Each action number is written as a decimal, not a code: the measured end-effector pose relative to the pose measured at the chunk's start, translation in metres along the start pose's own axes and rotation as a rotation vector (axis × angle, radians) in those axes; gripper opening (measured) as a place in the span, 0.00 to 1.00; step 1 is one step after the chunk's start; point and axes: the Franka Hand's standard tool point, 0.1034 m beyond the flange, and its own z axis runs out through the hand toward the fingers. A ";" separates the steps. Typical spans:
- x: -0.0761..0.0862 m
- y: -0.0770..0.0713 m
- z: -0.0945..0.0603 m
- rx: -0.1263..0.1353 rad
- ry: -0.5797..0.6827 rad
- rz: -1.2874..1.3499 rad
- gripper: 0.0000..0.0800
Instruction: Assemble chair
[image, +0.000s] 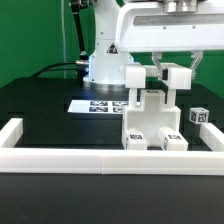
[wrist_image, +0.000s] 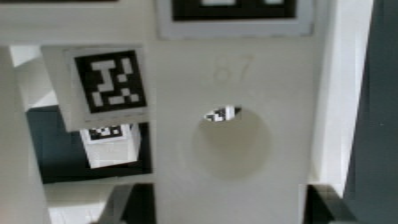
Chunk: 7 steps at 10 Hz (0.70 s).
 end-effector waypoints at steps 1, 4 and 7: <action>-0.001 0.000 0.000 0.000 -0.001 0.000 0.36; -0.001 0.000 0.000 0.000 -0.001 0.000 0.36; -0.001 0.000 0.000 0.000 -0.002 0.000 0.36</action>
Offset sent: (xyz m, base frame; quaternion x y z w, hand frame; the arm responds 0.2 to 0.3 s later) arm -0.0061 0.0011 0.0059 -0.0001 -0.0055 0.0070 1.0000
